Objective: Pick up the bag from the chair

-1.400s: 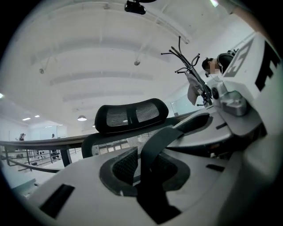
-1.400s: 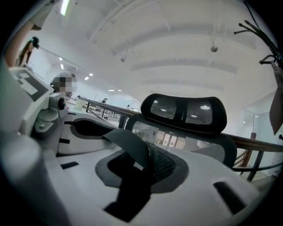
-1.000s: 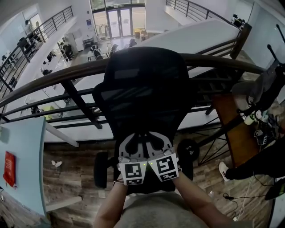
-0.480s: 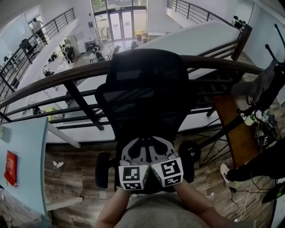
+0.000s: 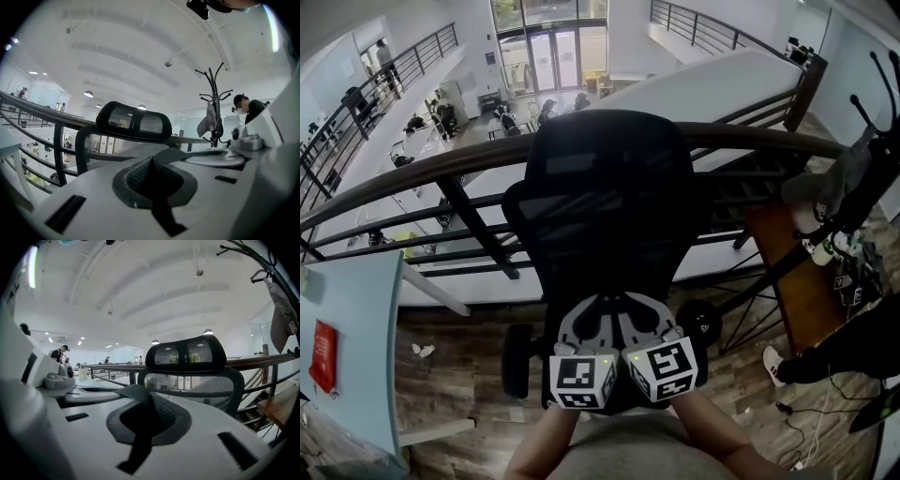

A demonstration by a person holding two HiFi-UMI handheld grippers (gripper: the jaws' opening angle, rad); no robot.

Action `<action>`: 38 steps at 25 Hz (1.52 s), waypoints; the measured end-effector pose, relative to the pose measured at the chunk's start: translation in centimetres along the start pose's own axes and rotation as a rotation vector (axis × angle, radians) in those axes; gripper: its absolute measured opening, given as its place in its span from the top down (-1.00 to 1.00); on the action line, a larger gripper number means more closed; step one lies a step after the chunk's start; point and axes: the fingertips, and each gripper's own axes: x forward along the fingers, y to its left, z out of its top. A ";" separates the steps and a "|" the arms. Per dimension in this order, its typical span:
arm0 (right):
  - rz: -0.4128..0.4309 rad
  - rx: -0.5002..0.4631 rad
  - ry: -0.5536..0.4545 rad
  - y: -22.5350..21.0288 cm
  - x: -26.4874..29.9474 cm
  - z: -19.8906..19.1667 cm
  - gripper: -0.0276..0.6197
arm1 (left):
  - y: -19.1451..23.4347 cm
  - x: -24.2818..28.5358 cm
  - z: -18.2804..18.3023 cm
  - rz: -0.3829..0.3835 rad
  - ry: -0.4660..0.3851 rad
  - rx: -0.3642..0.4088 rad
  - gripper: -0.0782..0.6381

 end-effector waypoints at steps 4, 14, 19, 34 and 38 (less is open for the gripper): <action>0.000 -0.004 -0.006 0.5 -0.6 0.8 0.91 | -0.5 -0.7 0.8 -0.016 -0.008 -0.003 0.78; 0.001 0.000 -0.077 2.6 -3.8 5.4 0.91 | -2.2 -4.0 5.7 -0.047 -0.073 0.020 0.78; 0.004 -0.010 -0.090 5.0 -5.3 6.4 0.91 | -2.2 -6.7 6.7 -0.053 -0.087 0.029 0.78; -0.013 -0.020 -0.106 11.2 -11.0 6.9 0.91 | -3.8 -14.9 7.2 -0.100 -0.093 0.024 0.78; -0.027 -0.018 -0.104 12.9 -12.8 6.7 0.91 | -4.4 -17.3 7.0 -0.120 -0.086 0.028 0.78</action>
